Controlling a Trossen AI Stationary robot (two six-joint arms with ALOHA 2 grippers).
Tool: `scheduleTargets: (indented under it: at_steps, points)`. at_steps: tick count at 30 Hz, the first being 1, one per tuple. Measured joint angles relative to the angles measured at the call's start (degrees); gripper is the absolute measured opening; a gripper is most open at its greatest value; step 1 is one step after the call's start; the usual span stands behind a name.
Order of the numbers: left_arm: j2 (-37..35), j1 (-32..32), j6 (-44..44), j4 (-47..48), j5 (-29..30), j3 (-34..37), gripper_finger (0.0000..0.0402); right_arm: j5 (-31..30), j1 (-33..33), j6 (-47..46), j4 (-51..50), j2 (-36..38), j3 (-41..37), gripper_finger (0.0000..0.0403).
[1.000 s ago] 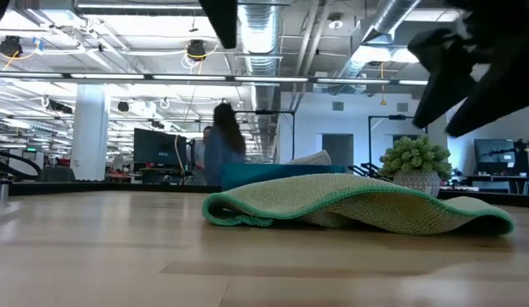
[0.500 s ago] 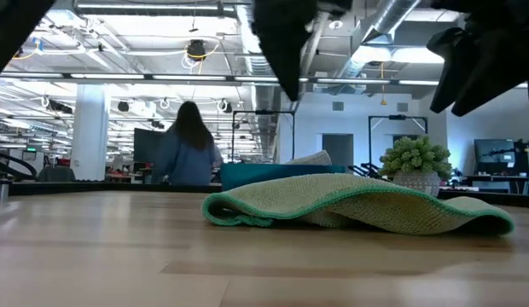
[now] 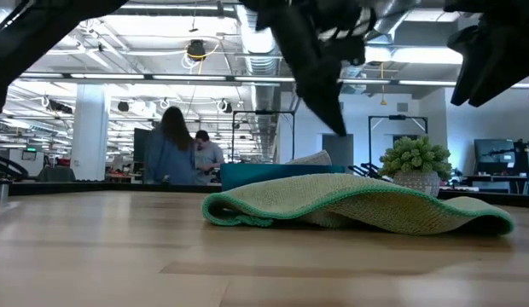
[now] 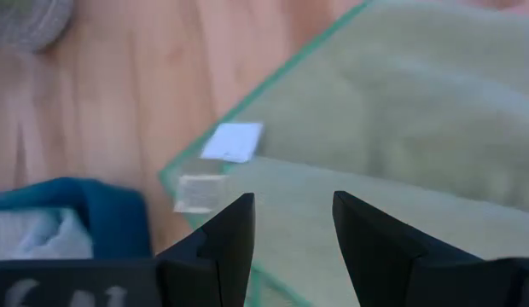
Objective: Fold microfiber towels
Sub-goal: Fold the green microfiber cloth
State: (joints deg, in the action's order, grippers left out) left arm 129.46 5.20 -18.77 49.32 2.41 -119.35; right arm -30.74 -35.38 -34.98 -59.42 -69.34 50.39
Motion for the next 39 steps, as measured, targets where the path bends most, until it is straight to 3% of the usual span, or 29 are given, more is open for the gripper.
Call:
scheduleTargets:
  at_steps: [4,8,10,29,34,39]
  points:
    - [0.1,3.43,0.19,-1.96,-1.18,3.39,0.0153,-0.02,0.27,-0.12,0.05,0.68,0.0,0.0221]
    - [-0.06,6.9,1.71,-6.76,-11.84,6.73,0.0153,-0.04,0.66,-1.46,0.04,0.8,0.0,0.0221]
    - [0.04,8.01,1.82,-8.82,-13.83,9.12,0.0153,-0.02,0.66,-2.99,0.05,0.8,0.0,0.0221]
    - [-0.09,9.81,1.42,-23.91,-16.89,16.11,0.0153,0.04,0.66,-5.64,-0.03,0.78,0.0,0.0221]
    - [0.05,9.75,1.64,-23.44,-12.7,17.34,0.0153,0.04,0.66,-5.66,-0.08,0.78,0.0,0.0221]
    - [0.09,9.8,1.93,-23.71,-12.62,18.64,0.0153,0.07,0.66,-5.66,-0.07,0.78,0.0,0.0221]
